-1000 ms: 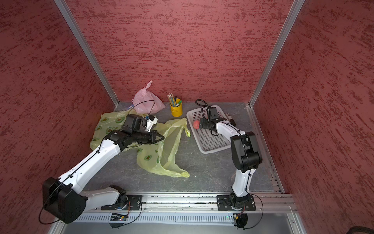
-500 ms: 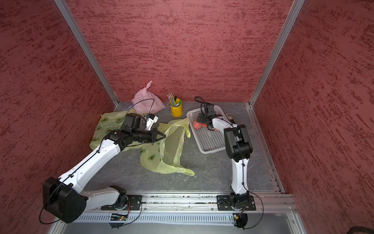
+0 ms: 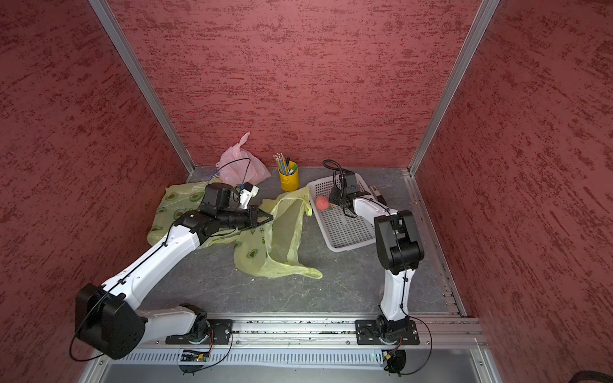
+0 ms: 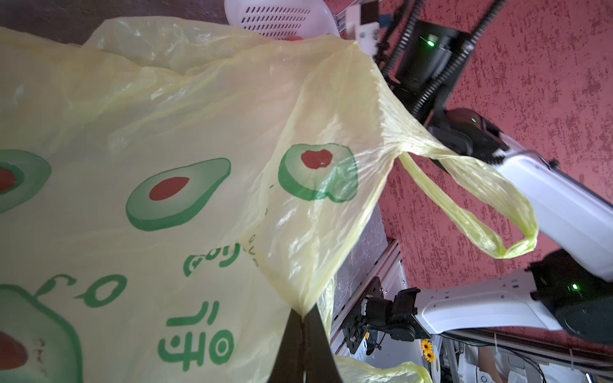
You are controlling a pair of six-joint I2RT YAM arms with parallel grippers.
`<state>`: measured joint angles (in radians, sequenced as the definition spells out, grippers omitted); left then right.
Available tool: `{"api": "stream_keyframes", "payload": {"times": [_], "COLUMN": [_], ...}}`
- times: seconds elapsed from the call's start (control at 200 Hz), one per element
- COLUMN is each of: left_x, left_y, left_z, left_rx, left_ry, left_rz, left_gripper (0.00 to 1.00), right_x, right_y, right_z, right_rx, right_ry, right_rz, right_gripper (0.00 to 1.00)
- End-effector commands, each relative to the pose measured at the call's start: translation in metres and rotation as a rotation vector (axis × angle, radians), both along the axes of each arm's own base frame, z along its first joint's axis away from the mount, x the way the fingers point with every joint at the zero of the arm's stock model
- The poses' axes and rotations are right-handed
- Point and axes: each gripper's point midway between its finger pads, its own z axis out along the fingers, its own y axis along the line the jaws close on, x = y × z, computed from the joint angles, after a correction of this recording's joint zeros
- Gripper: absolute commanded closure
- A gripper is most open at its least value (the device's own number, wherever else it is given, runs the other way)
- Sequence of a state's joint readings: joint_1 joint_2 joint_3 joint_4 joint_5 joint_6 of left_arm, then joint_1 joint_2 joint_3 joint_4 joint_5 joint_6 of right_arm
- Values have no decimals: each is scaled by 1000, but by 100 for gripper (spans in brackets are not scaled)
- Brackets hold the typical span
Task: Place the peach into a plastic bag & tie a knot
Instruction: Pick up the peach from the basket, then place the peach in the plastic bag.
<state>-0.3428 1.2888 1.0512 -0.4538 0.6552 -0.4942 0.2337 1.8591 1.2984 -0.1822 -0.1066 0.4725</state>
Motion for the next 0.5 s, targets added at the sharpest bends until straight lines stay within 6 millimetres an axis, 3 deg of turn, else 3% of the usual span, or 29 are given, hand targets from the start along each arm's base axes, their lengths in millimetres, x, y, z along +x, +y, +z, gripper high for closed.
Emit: {"api": "stream_keyframes", "payload": {"times": [0.0, 0.18, 0.311, 0.496], "left_x": [16, 29, 35, 40], "left_y": [0, 2, 1, 0], "left_z": [15, 19, 20, 17], "left_rx": [-44, -47, -42, -36], "left_ry": [-29, -33, -33, -25], "left_rz": [25, 55, 61, 70], "left_gripper": [100, 100, 100, 100], "right_x": [-18, -94, -147, -207], "right_y": [11, 32, 53, 84], "right_z": [77, 133, 153, 187], "right_rx": [126, 308, 426, 545], "right_ry": [-153, -223, -234, -322], "right_rz": [53, 221, 352, 555], "right_gripper": [56, 59, 60, 62]}}
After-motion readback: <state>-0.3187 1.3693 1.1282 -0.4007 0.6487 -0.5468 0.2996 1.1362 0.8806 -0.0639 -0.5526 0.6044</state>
